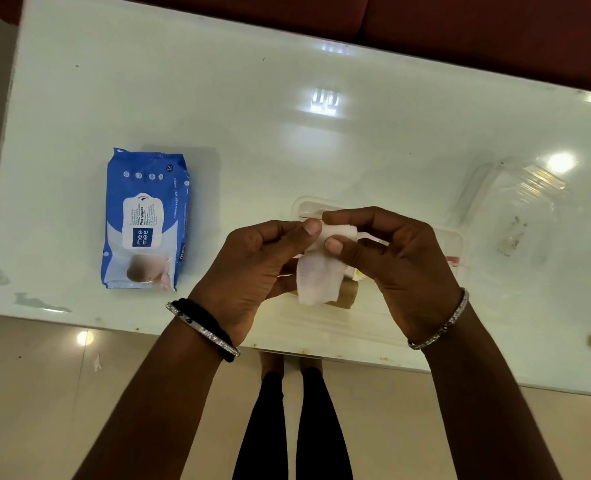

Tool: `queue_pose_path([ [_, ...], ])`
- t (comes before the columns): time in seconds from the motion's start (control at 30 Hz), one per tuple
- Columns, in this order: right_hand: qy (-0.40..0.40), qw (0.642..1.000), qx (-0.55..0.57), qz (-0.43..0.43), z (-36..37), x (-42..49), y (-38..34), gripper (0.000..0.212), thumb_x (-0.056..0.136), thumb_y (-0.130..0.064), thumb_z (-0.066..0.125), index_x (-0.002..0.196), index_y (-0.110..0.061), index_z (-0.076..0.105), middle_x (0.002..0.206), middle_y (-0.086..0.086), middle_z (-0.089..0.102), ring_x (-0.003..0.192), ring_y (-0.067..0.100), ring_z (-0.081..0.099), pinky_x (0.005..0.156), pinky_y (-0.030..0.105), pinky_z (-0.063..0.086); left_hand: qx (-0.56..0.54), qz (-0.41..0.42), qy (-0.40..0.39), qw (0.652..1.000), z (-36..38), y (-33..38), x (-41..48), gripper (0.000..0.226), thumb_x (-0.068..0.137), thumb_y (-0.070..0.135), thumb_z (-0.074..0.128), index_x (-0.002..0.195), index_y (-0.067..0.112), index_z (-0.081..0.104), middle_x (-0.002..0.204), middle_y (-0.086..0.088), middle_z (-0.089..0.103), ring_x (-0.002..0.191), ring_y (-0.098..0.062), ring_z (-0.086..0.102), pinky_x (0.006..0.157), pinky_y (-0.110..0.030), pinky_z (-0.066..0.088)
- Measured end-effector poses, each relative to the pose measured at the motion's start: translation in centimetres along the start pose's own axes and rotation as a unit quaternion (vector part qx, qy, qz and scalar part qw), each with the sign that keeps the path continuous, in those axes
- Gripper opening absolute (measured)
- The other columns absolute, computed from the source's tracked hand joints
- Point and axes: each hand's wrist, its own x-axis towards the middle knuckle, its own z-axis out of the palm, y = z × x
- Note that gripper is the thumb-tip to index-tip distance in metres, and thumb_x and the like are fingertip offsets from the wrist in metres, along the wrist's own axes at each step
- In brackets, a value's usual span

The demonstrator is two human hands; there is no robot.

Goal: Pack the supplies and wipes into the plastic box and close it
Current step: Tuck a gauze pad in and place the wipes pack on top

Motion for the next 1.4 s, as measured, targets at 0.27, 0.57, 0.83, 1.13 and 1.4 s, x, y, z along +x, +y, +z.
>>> queue_pose_path([
  [0.27,0.005,0.995,0.069,0.065,0.1,-0.5,-0.1,0.050,0.071,-0.034,0.077,0.115,-0.012,0.070,0.118,0.018,0.069,0.100,0.038,0.071,0.076,0.044,0.060,-0.024,0.022,0.008,0.999,-0.1,-0.4,0.2,0.042,0.056,0.025,0.076,0.098,0.021,0.071,0.099,-0.005,0.077,0.088,-0.019,0.075,0.063,-0.023,0.058],
  [0.57,0.009,0.998,0.041,0.044,-0.6,-0.3,0.5,0.033,0.072,-0.018,0.077,0.103,-0.006,0.075,0.099,0.014,0.076,0.078,0.030,0.074,0.070,0.033,0.060,-0.035,-0.004,0.018,0.999,0.1,-0.7,0.1,0.039,0.068,0.014,0.076,0.106,0.014,0.066,0.103,-0.010,0.075,0.089,-0.028,0.075,0.067,-0.032,0.061],
  [0.83,-0.021,0.998,0.034,0.043,-1.4,-0.7,0.7,0.047,0.063,-0.013,0.082,0.108,-0.004,0.073,0.110,0.019,0.073,0.100,0.046,0.067,0.093,0.052,0.055,-0.050,-0.024,0.029,0.998,0.6,-0.9,0.5,0.051,0.056,0.027,0.078,0.102,0.006,0.071,0.100,-0.014,0.076,0.091,-0.027,0.075,0.068,-0.028,0.061],
  [1.13,-0.020,0.994,-0.043,0.103,-2.8,-1.7,1.5,0.033,0.082,-0.009,0.071,0.113,0.001,0.071,0.103,0.021,0.075,0.092,0.031,0.074,0.079,0.034,0.061,0.090,0.013,-0.003,0.996,1.4,-2.3,0.2,0.041,0.071,-0.004,0.078,0.107,0.013,0.069,0.109,-0.010,0.072,0.095,-0.025,0.073,0.078,-0.036,0.061],
  [1.4,0.093,0.977,-0.132,0.142,-6.0,-4.0,3.9,0.027,0.081,-0.001,0.074,0.108,-0.002,0.071,0.105,0.021,0.072,0.093,0.036,0.072,0.088,0.041,0.059,0.290,0.109,0.187,0.932,2.3,-4.2,0.1,0.026,0.078,0.016,0.077,0.100,0.025,0.067,0.085,0.006,0.072,0.071,-0.015,0.072,0.070,-0.041,0.062],
])
